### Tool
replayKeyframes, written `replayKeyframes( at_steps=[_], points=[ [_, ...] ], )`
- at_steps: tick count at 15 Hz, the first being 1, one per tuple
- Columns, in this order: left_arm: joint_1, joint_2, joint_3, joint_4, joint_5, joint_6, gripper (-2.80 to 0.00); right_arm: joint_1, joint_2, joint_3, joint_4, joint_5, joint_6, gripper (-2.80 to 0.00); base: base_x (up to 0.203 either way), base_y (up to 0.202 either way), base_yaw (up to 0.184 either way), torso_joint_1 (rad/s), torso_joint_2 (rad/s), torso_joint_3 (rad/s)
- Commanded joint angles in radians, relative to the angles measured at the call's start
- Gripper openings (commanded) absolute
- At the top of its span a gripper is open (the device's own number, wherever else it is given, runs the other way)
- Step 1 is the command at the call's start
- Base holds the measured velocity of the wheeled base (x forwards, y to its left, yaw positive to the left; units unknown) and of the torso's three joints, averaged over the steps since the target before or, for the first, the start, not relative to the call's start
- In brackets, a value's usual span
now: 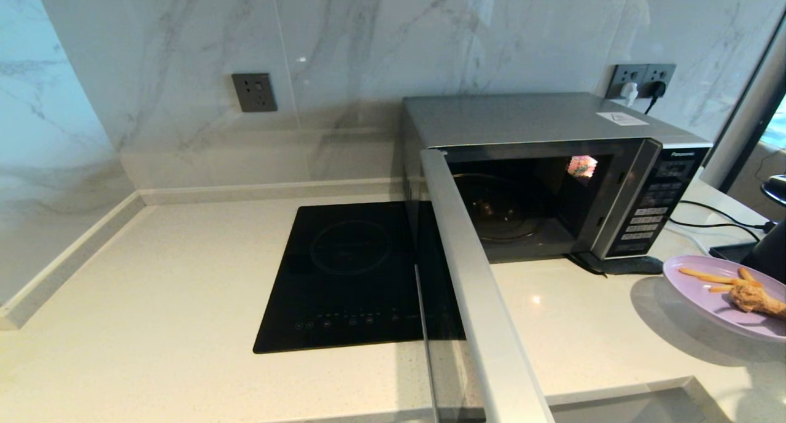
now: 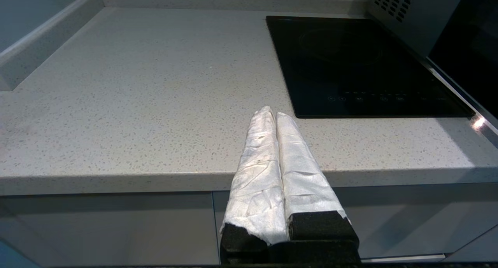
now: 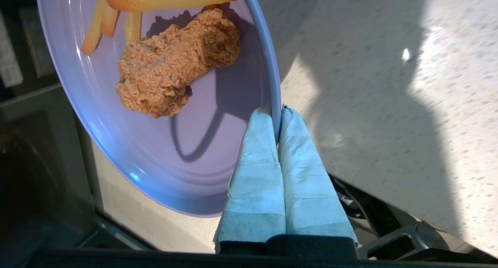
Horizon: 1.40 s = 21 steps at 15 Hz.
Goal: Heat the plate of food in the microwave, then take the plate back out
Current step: Put the plate in the microwave oven
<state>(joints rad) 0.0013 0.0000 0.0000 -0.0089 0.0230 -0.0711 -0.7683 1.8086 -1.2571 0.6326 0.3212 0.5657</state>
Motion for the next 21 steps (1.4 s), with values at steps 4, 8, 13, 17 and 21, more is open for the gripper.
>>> replayKeyframes(
  at_steps=[4, 8, 13, 17, 21],
  points=[
    [0.000, 0.002, 0.000, 0.000, 0.000, -0.001, -2.80, 0.171, -0.136, 0.048, 0.004, 0.013, 0.013, -2.80, 0.000, 0.000, 0.000, 0.000, 0.00, 0.000],
    [0.000, 0.002, 0.000, 0.000, 0.000, -0.001, -2.80, 0.342, -0.196, 0.059, 0.034, 0.013, 0.058, -2.80, 0.000, 0.000, 0.000, 0.000, 0.00, 0.000],
    [0.000, 0.002, 0.000, 0.000, 0.000, -0.001, -2.80, 0.588, -0.208, 0.024, 0.042, 0.005, 0.173, -2.80, 0.000, 0.000, 0.000, 0.000, 0.00, 0.000],
    [0.000, 0.002, 0.000, 0.000, 0.000, -0.001, -2.80, 0.758, -0.140, -0.016, -0.046, -0.151, 0.318, -2.80, 0.000, 0.000, 0.000, 0.000, 0.00, 0.000],
    [0.000, 0.002, 0.000, 0.000, 0.000, -0.001, -2.80, 0.825, -0.055, -0.079, -0.116, -0.268, 0.421, -2.80, 0.000, 0.000, 0.000, 0.000, 0.00, 0.000]
  ],
)
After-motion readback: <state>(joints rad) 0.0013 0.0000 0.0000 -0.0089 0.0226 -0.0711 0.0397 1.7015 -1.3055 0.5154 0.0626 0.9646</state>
